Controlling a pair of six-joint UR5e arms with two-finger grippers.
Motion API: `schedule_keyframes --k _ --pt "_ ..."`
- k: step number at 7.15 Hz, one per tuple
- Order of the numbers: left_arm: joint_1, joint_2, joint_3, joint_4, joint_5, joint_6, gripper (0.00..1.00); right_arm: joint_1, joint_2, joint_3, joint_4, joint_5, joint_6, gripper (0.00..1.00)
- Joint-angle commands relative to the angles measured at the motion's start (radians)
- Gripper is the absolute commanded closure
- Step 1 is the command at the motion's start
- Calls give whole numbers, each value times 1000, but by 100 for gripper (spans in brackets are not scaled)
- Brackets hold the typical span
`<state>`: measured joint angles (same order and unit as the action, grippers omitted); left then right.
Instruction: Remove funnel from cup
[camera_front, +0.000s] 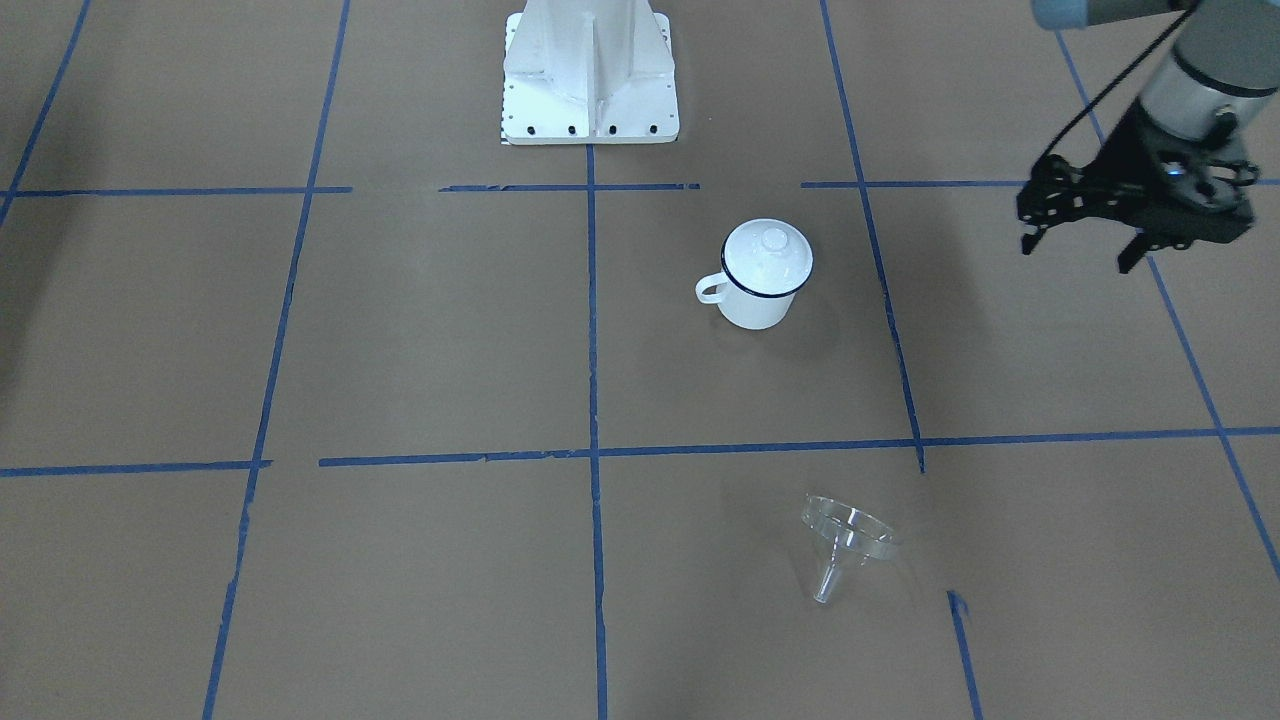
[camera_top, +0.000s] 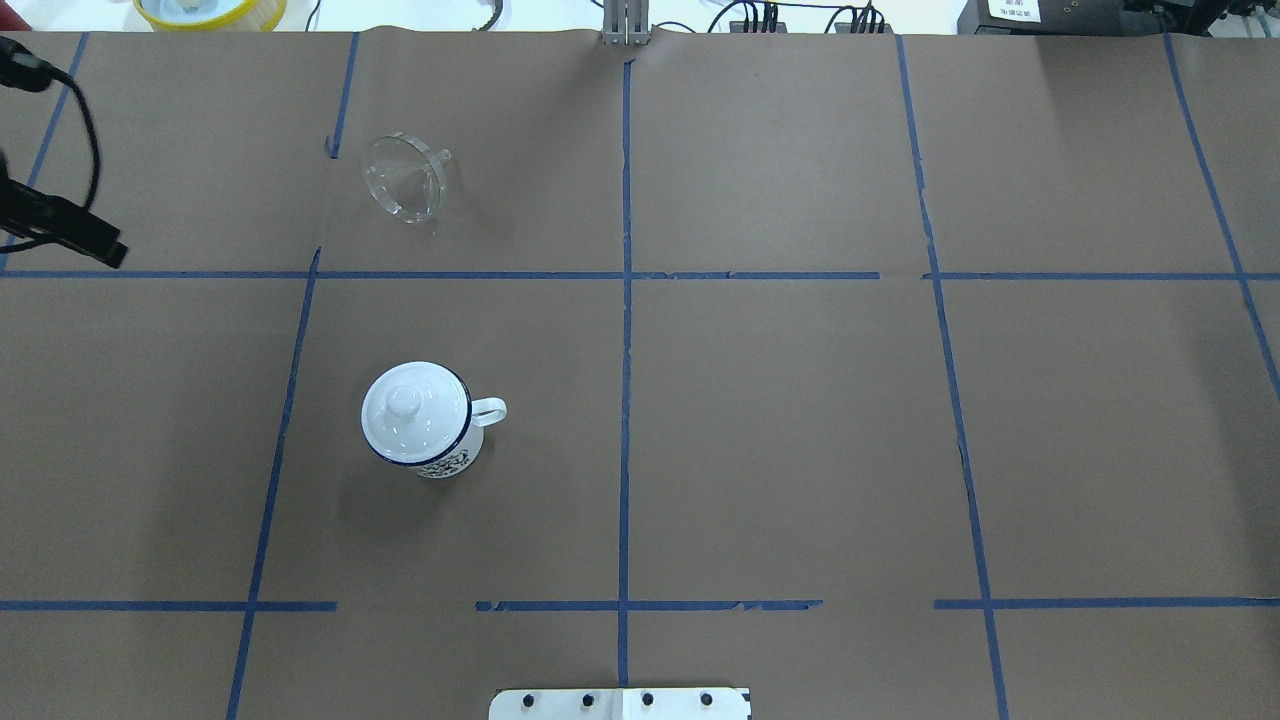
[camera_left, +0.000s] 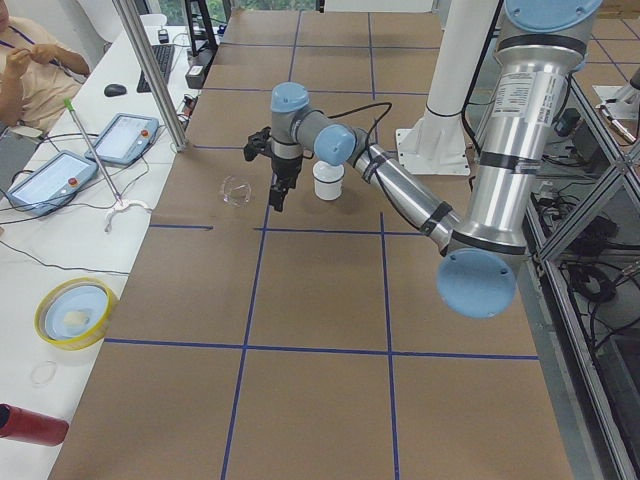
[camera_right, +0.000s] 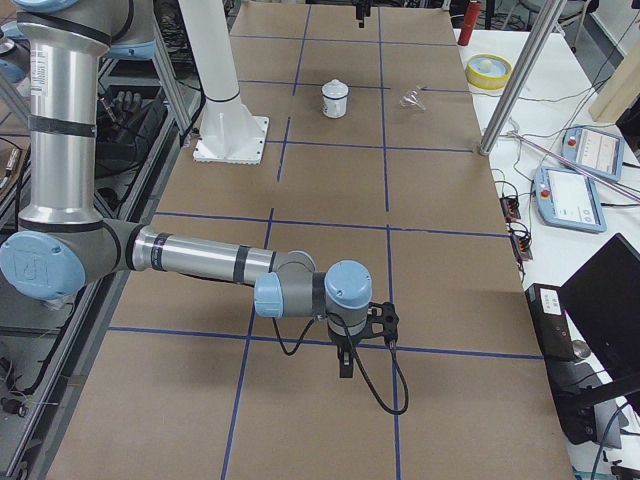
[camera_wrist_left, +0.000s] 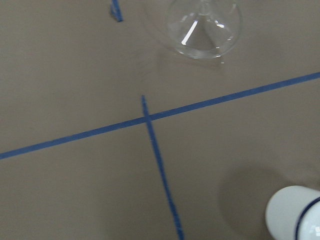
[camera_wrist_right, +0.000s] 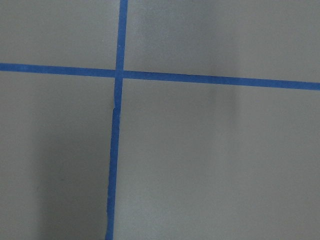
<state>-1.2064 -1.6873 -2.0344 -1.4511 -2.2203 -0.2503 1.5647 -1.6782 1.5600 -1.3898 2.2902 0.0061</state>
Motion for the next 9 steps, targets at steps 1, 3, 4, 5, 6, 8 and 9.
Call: schedule_keyframes --k 1,3,4,5,6,8,9 --pt "-224 148 152 -3 -133 259 0 0 0 0 0 0 0 0" --pt "-299 176 293 -8 -140 312 0 0 0 0 0 0 0 0" --pt "-320 204 301 -21 -139 328 0 0 0 0 0 0 0 0" --pt "-375 222 300 -52 -140 329 0 0 0 0 0 0 0 0" --pt "-390 228 286 -52 -140 327 0 0 0 0 0 0 0 0" --pt "-387 196 316 -41 -133 313 0 0 0 0 0 0 0 0" --pt "-387 192 325 -44 -131 313 0 0 0 0 0 0 0 0"
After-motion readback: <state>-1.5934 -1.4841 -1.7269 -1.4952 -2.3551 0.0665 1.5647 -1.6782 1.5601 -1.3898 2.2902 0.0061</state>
